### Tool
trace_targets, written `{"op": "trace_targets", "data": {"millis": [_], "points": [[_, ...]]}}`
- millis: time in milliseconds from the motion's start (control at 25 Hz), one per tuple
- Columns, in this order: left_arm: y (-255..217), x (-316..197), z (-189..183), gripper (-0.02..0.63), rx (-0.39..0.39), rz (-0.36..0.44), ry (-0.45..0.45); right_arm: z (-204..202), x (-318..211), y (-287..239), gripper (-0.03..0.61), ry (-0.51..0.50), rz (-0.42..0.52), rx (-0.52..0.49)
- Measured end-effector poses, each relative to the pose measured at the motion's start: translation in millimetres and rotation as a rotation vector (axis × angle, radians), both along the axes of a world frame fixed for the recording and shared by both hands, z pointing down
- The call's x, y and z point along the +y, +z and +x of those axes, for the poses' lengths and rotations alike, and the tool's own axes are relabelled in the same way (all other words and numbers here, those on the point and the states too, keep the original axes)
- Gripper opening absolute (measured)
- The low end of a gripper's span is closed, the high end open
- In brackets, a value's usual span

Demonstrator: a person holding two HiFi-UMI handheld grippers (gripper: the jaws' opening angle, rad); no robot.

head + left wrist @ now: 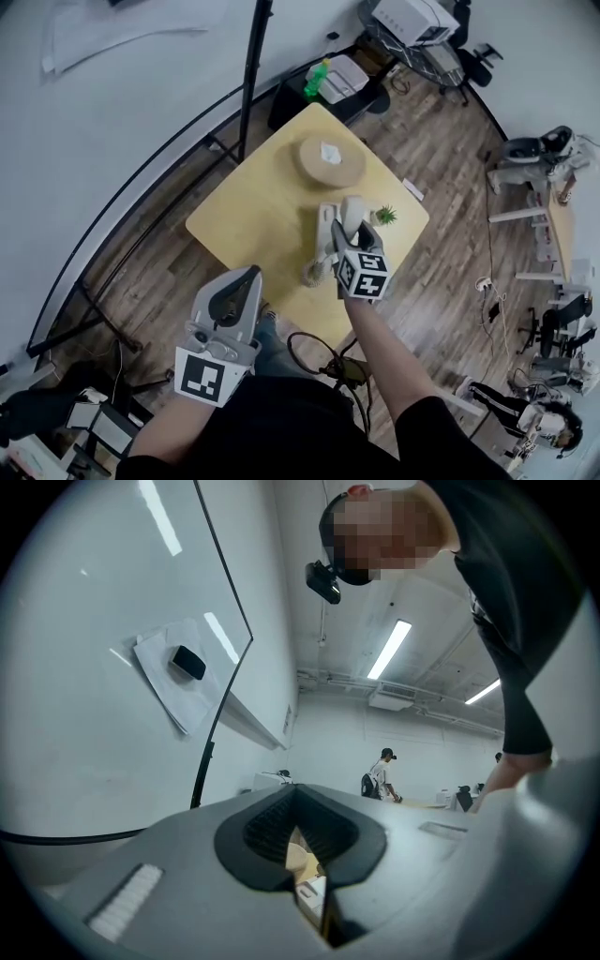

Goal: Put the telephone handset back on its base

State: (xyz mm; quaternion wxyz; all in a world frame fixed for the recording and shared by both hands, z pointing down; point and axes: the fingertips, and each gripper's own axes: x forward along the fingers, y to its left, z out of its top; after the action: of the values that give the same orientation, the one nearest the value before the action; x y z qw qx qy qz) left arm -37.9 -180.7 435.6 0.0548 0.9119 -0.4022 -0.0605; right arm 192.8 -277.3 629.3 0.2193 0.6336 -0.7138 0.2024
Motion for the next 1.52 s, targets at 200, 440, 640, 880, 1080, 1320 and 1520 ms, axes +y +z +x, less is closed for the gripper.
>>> {"op": "trace_targets", "data": {"millis": [200,440,640,880,1080,1320,1520], "points": [[14,2,-8,0.0,0.001,-0.029,-0.018,0,-5,31,0.233,0.013,-0.059,0.014],[24,4,-11,0.0,0.008,-0.046,-0.024,2,-4,58,0.233,0.039,-0.132,0.009],[28,3,-9,0.0,0.012,-0.047,-0.021,1,-4,72,0.233,0.051,-0.17,0.007],[32,0,-11,0.0,0.029,-0.065,-0.04,2,-4,92,0.233,0.077,-0.232,-0.006],[35,-1,-13,0.0,0.03,-0.069,-0.048,1,-3,104,0.233,0.094,-0.274,0.0],[39,-2,-18,0.0,0.033,-0.078,-0.059,1,-6,118,0.233,0.118,-0.332,0.018],[43,-1,-22,0.0,0.035,-0.089,-0.064,1,-3,131,0.235,0.145,-0.383,0.037]]}}
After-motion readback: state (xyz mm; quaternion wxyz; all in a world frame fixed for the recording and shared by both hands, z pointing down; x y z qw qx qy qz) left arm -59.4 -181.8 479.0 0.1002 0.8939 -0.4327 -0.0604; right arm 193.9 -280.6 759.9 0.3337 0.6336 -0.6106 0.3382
